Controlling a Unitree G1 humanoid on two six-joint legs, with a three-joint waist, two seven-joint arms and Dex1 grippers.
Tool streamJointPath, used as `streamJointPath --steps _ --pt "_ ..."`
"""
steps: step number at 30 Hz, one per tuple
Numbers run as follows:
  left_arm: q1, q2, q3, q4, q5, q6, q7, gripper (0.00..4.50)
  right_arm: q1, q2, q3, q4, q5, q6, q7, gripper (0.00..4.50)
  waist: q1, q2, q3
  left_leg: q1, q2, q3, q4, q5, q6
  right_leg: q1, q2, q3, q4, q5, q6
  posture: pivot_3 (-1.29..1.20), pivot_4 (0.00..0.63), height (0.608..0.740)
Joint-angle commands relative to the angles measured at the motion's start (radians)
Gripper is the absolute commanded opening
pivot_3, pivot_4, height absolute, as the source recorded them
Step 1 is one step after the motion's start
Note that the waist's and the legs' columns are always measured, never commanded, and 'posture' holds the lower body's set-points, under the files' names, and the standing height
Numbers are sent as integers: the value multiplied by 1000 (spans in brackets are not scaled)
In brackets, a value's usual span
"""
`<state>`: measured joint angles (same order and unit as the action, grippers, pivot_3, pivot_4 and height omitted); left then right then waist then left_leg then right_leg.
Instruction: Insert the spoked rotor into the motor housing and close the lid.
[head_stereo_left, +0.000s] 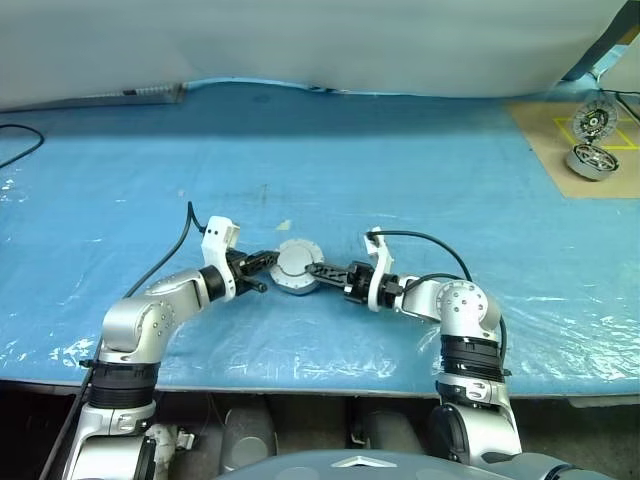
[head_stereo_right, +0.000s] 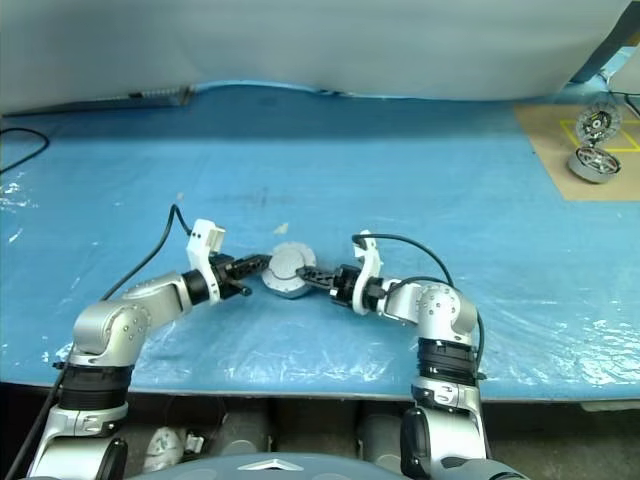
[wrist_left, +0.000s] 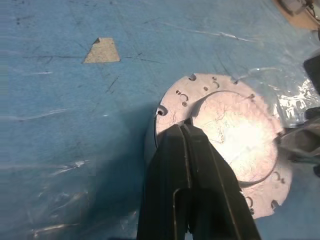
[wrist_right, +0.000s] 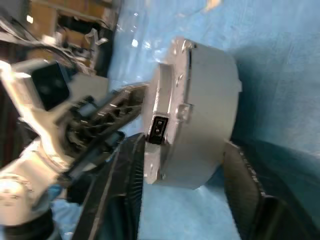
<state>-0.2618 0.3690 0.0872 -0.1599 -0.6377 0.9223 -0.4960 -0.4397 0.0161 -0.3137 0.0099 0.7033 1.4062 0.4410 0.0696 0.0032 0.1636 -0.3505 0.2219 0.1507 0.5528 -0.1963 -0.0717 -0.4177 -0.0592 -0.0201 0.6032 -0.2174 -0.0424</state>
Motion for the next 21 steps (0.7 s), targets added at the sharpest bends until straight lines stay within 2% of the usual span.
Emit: streamJointPath --steps 1,2,9,14,21 --pt "19 -10 -37 -2 -1 16 -13 0 -12 9 -23 -26 51 34 -17 1408 4 0 0 0 0 0 0 0 0 0 0 0 0 0 0 0 150 740" --pt "20 -11 -37 -4 -1 17 -15 0 -7 6 -23 -29 54 41 -21 1191 4 0 0 0 0 0 0 0 0 0 0 0 0 0 0 0 150 740" --pt "-1 -24 -18 5 -21 33 -17 0 24 9 -17 -53 60 57 -41 1184 4 0 0 0 0 0 -2 0 0 0 0 0 -1 -1 1 0 150 740" --pt "-27 -73 84 3 -92 67 21 1071 24 29 -50 -65 88 55 -63 1184 1 0 0 0 0 0 -2 0 0 0 0 0 -1 -1 1 0 150 740" --pt "-45 -170 364 12 -382 170 169 3556 -76 88 -204 -40 179 21 -125 1183 -2 0 2 -9 0 0 -1 0 0 -8 1 0 1 0 0 0 150 740"
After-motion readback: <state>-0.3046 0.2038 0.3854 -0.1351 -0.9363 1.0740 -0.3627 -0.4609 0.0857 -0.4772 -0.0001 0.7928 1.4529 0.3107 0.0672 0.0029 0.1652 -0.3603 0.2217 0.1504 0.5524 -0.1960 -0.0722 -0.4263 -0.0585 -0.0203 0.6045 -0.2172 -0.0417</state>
